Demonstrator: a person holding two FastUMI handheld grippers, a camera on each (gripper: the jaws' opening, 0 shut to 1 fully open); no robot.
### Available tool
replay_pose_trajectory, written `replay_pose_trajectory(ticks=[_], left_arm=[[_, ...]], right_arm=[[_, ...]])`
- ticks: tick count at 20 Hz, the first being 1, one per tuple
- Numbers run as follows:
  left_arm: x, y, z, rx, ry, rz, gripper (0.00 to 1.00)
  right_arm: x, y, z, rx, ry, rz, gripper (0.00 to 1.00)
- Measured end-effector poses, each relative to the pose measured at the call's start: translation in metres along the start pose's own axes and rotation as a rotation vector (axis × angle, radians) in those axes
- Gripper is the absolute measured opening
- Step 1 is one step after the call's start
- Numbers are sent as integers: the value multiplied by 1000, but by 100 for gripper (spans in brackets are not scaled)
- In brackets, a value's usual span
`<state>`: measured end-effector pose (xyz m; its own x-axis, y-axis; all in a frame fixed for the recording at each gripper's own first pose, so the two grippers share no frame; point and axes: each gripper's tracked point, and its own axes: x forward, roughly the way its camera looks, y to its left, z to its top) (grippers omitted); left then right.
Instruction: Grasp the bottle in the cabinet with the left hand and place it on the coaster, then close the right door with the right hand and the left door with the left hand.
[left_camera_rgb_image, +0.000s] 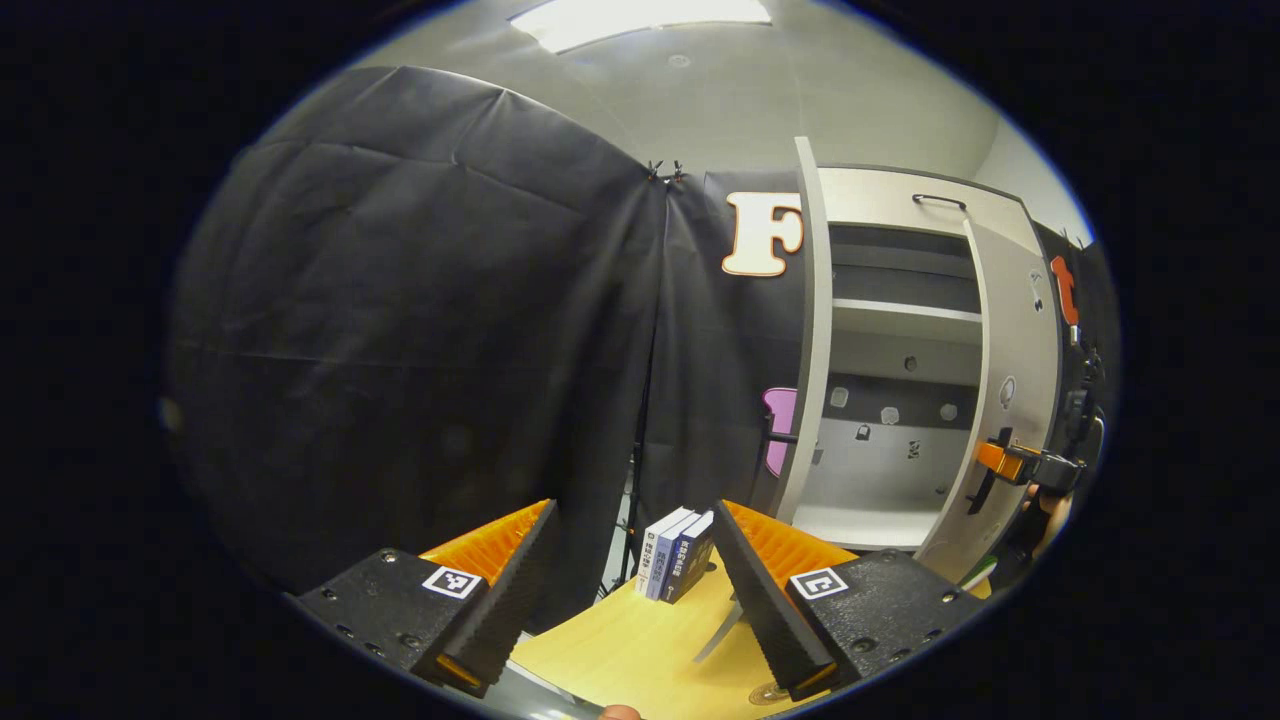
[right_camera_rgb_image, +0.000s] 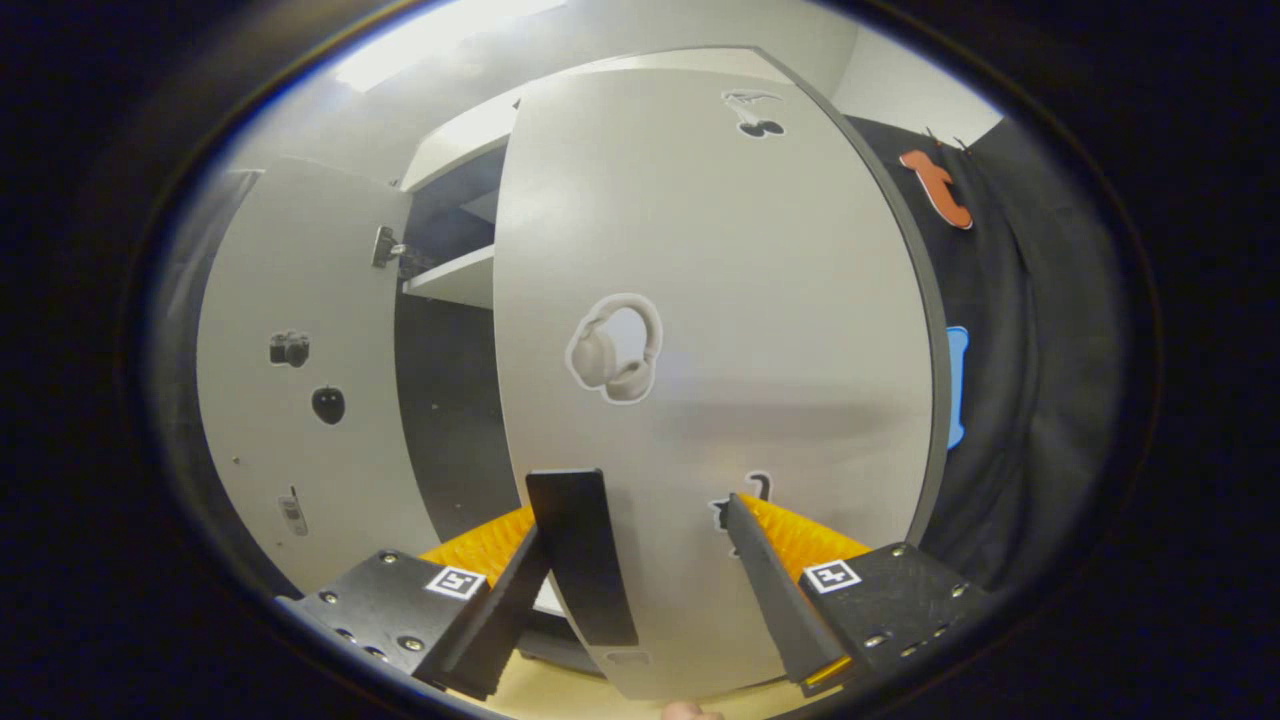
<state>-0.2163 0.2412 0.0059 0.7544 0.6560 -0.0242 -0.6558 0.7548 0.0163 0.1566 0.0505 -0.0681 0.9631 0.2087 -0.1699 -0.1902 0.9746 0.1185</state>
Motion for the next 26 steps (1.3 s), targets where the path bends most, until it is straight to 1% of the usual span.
replay_pose_trajectory(ticks=[3, 4, 5, 8, 9, 10, 14, 15, 16, 17, 20, 26], left_arm=[[1, 2, -3, 0, 7, 12, 93], [1, 2, -3, 0, 7, 14, 93], [0, 4, -4, 1, 7, 17, 93], [-2, 10, -5, 0, 5, 34, 93], [-2, 12, -5, -2, 5, 38, 93], [-4, 14, -5, -4, 5, 42, 93], [-6, 22, -6, -6, 6, 57, 93], [-7, 24, -6, -7, 7, 59, 93], [-7, 26, -7, -8, 7, 61, 93], [-7, 27, -7, -11, 5, 63, 93], [-7, 29, -10, -17, 11, 64, 93], [-5, 38, -14, -19, 17, 74, 93]], right_arm=[[8, 2, 0, -2, -10, -33, 100], [9, 1, 1, -5, -13, -44, 100], [12, 1, 2, -10, -16, -55, 97], [19, -1, 4, -15, -30, -94, 97], [21, -1, 5, -17, -33, -104, 100], [21, -1, 4, -17, -36, -111, 100], [26, -1, 6, -26, -38, -131, 100], [28, -2, 7, -28, -36, -140, 97], [29, -2, 7, -28, -38, -150, 100], [29, -2, 6, -33, -43, -157, 97], [29, -1, 6, -37, -51, -162, 100], [29, 1, 5, -42, -59, -178, 100]])
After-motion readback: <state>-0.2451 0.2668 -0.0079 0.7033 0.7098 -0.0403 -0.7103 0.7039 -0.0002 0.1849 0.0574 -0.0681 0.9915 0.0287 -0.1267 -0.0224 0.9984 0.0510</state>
